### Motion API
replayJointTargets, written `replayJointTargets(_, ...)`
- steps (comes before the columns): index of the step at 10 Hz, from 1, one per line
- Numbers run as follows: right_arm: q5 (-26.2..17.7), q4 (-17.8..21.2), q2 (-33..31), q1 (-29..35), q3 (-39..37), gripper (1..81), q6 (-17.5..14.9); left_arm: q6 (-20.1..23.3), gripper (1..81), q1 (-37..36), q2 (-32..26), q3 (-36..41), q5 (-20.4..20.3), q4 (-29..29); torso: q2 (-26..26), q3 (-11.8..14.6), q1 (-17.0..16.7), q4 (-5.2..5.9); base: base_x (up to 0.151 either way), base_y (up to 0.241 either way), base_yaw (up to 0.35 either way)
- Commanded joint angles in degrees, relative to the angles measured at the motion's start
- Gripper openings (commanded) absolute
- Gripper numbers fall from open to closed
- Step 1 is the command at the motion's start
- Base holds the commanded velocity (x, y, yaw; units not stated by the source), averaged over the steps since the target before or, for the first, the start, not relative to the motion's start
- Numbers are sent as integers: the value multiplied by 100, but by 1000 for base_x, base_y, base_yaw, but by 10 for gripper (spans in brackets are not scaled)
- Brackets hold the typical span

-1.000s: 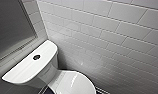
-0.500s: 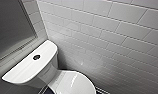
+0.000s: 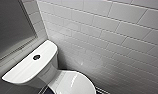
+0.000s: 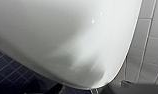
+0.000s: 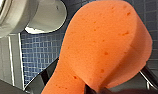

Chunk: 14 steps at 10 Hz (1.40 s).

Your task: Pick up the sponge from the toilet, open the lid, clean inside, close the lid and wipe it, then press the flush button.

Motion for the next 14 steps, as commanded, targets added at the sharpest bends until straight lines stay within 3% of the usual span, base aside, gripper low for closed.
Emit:
replayJointTargets(1,-275,-126,-219,63,75,10,10,-25,811,-590,18,471,116,55,0,0,0,0,0,0,0)
replayJointTargets(6,-275,-135,-219,124,127,10,-7,-52,811,-652,-26,603,116,2,0,0,0,0,0,0,0)
replayJointTargets(10,-275,-135,-201,116,119,10,-25,-1150,811,-643,255,-303,116,2,0,0,0,0,0,0,0)
replayJointTargets(14,-275,-135,-184,116,75,10,-25,-1299,811,-783,115,3,4,2,0,0,0,0,0,0,0)
